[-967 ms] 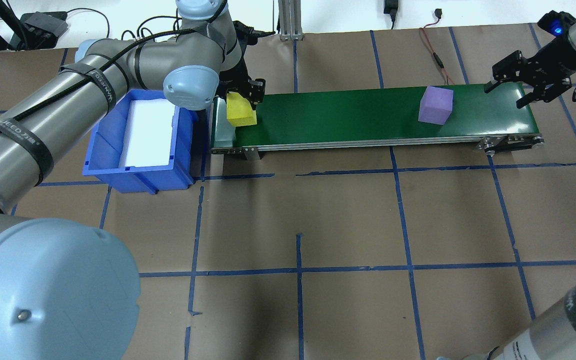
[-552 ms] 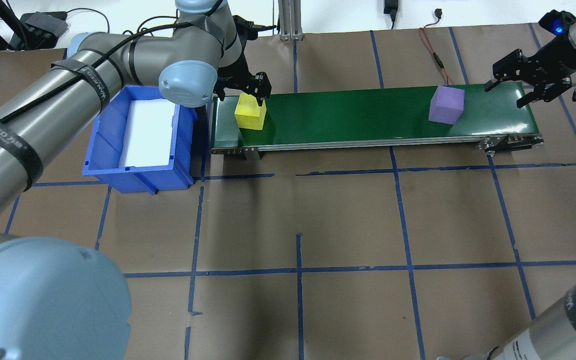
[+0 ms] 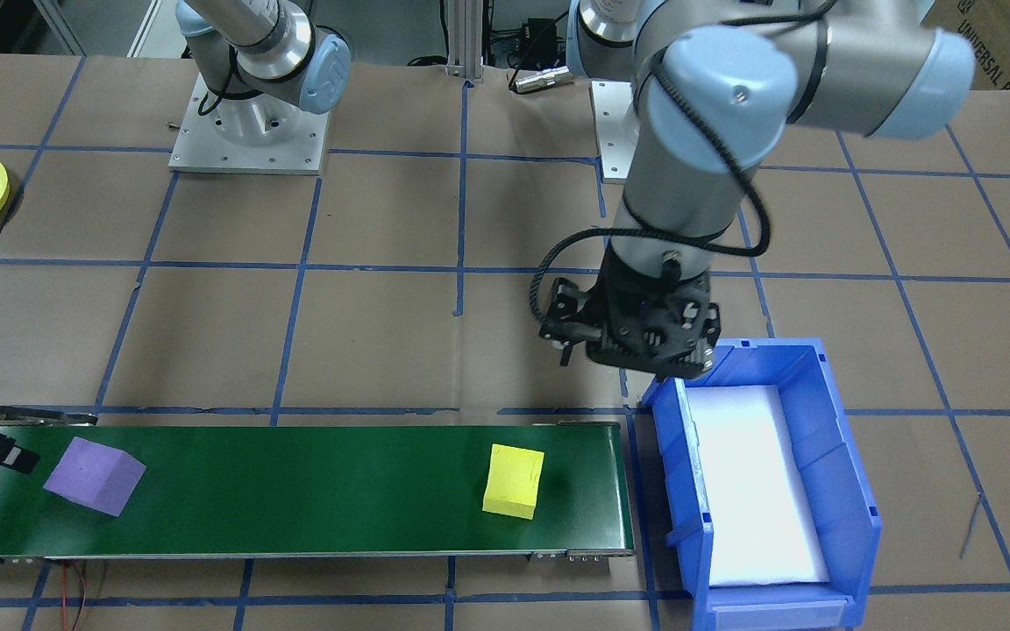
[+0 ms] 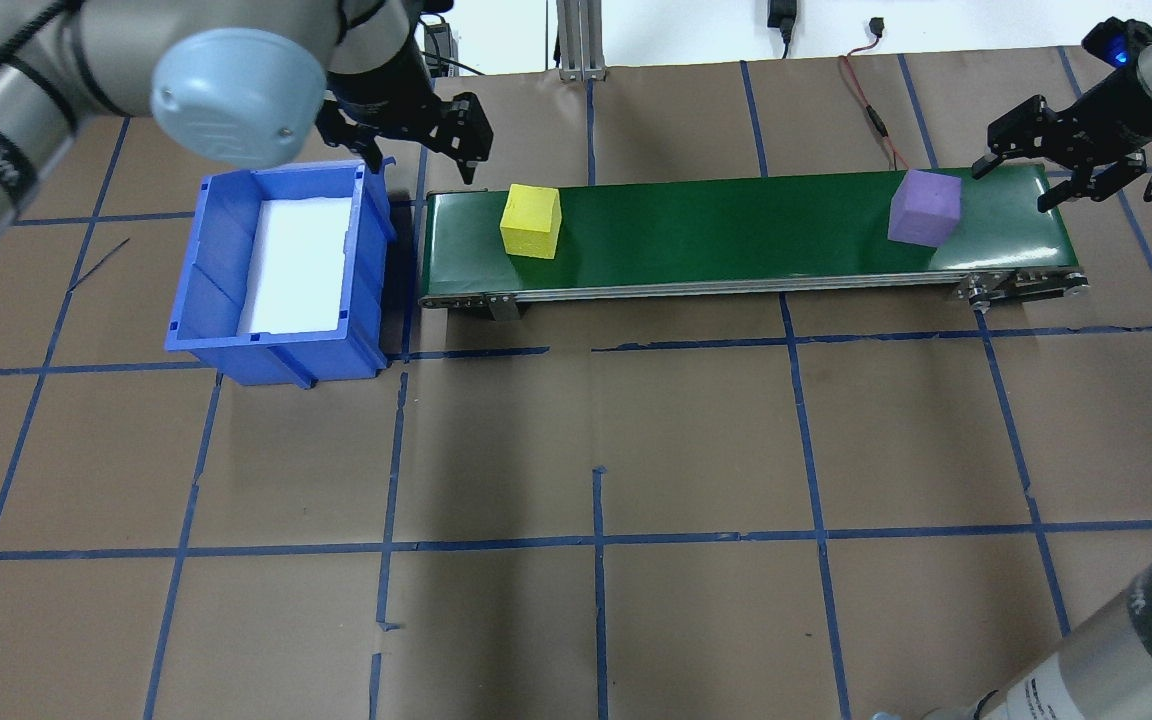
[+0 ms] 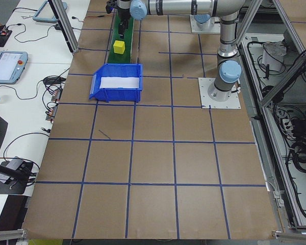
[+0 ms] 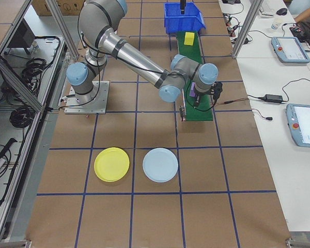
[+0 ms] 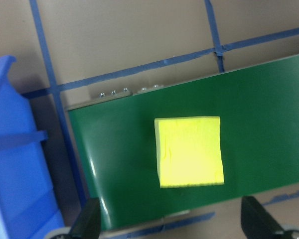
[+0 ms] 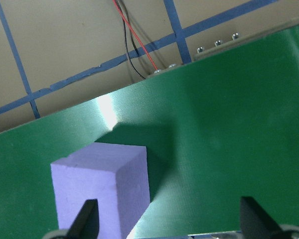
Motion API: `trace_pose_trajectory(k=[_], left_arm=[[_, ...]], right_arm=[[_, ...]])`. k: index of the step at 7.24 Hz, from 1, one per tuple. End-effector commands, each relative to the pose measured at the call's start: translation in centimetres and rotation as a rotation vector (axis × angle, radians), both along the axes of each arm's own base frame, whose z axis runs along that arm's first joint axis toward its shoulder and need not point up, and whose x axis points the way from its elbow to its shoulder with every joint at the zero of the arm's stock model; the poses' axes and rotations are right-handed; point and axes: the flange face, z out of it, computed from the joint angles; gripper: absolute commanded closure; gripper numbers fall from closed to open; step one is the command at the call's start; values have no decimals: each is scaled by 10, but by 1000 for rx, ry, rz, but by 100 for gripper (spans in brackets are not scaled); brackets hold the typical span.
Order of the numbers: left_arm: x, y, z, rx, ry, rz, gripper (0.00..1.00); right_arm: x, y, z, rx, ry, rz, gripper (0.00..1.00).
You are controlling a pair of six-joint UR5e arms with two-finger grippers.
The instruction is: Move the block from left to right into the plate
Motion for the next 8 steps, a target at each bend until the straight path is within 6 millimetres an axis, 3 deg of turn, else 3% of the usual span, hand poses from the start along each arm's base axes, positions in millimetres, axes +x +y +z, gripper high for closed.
trace_pose_trajectory(k=[1,2,3,4,8], left_arm=[[61,82,60,79,1,90,0],[59,106,64,56,7,95,0],[58,108,40,108,6,97,0],[61,105,57,56,-7,87,0],[55,108,54,63,-3,73,0]], right_arm=[[0,0,-2,8,-7,-23,0],[0,-2,0,-9,3,-21,0],[-1,-7,-8,-22,8,-20,0],[-1,-8,-10,-21,8,-21,0],[-1,-10,-21,-9,1,-24,0]])
